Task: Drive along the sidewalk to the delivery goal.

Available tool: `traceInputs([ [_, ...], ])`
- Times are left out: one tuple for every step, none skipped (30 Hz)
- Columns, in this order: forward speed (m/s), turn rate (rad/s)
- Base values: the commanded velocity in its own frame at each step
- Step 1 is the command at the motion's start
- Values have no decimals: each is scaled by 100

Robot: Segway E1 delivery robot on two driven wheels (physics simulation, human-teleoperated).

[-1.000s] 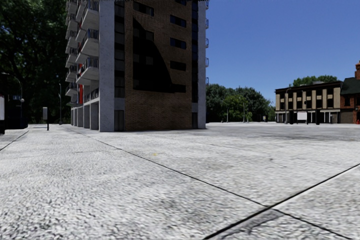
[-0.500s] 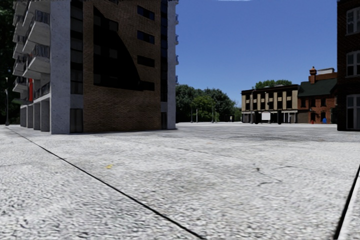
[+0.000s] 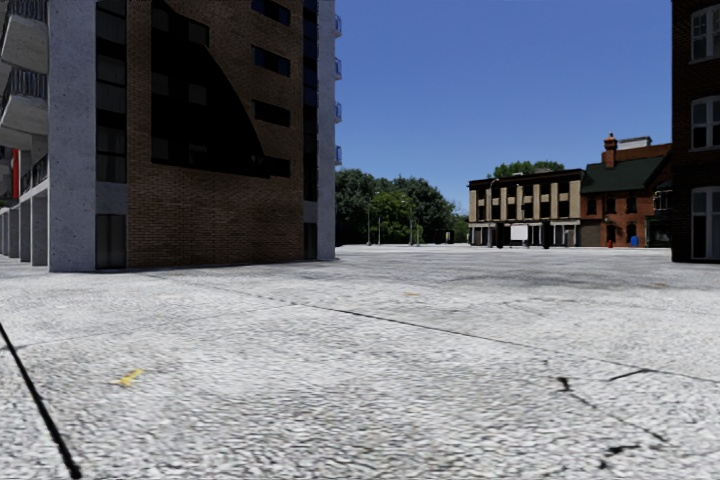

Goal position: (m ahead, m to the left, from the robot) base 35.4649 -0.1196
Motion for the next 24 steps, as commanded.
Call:
traceInputs([
  [200, 0],
  [200, 0],
  [200, 0],
  [200, 0],
  [200, 0],
  [200, 0],
  [200, 0],
  [200, 0],
  [200, 0],
  [200, 0],
  [200, 0],
  [200, 0],
  [200, 0],
  [200, 0],
  [200, 0],
  [200, 0],
  [200, 0],
  [200, 0],
  [200, 0],
  [200, 0],
  [200, 0],
  [200, 0],
  [200, 0],
  [200, 0],
])
